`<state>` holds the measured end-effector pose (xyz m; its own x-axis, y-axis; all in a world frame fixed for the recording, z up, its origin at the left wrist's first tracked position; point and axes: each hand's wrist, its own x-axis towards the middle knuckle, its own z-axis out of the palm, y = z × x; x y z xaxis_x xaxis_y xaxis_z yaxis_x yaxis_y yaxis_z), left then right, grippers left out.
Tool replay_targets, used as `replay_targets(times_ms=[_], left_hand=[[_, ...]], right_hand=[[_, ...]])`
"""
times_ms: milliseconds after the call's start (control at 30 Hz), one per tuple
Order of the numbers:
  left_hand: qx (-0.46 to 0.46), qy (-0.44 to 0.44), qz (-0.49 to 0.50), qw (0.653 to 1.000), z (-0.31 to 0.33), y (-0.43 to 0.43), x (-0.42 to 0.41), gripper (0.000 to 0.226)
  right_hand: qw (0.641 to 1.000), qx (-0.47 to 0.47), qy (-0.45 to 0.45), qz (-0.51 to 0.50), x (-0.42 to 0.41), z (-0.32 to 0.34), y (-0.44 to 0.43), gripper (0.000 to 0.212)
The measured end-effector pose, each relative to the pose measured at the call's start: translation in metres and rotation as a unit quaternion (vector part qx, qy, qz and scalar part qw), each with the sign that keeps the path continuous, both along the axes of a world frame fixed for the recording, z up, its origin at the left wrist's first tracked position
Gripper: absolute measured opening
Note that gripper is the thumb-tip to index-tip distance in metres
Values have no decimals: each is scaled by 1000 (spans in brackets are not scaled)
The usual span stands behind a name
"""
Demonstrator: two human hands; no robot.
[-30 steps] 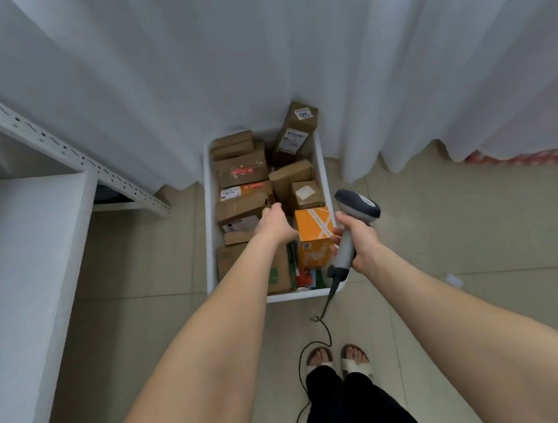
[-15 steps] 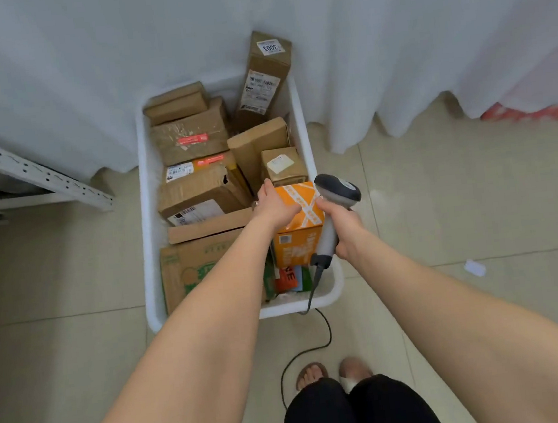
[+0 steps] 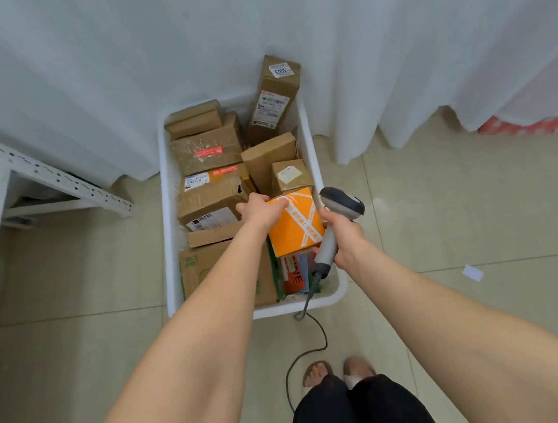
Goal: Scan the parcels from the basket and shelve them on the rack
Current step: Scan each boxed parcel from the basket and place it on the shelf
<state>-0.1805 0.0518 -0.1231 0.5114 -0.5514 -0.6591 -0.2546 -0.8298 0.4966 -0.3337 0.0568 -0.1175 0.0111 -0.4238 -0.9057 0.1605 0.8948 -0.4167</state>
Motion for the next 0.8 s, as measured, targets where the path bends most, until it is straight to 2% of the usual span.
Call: replay_targets(times_ms=[200, 300, 367, 467, 567, 600, 667, 800], left_hand=[[-71, 44, 141, 986, 107, 19, 17, 33], [-115, 45, 182, 976, 168, 29, 25, 26], [-136, 63, 201, 968, 214, 33, 29, 19], [-149, 115, 206, 960, 277, 36, 39, 30], [-146, 125, 191, 962, 333, 40, 47, 7], [-142, 120, 192, 964, 352, 43, 49, 6], [-144, 117, 190, 964, 382, 49, 52, 16], [-175, 140, 182, 957, 433, 65, 50, 54]], right_hand=[[1000, -11, 25, 3, 10, 105, 4, 40], [999, -38, 18, 6, 17, 165, 9, 50], [998, -62, 22, 2, 23, 206, 11, 58], [996, -86, 7, -2, 30, 266, 15, 64], [994, -110, -18, 8, 33, 317, 18, 59], [992, -120, -24, 16, 33, 333, 19, 57], [988, -152, -35, 24, 33, 362, 22, 54], [971, -225, -46, 60, 31, 409, 29, 52]])
